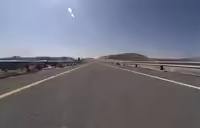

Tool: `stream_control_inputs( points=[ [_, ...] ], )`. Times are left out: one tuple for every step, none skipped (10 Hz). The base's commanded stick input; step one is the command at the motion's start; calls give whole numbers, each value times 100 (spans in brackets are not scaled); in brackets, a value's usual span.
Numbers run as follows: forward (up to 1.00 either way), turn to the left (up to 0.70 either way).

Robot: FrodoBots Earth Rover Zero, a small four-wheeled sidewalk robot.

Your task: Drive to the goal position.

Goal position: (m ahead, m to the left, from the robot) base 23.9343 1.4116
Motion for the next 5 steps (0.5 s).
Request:
stream_control_inputs(
  points=[
    [100, 0],
    [100, 0],
    [100, 0],
    [100, 20],
    [100, 8]
  ],
)
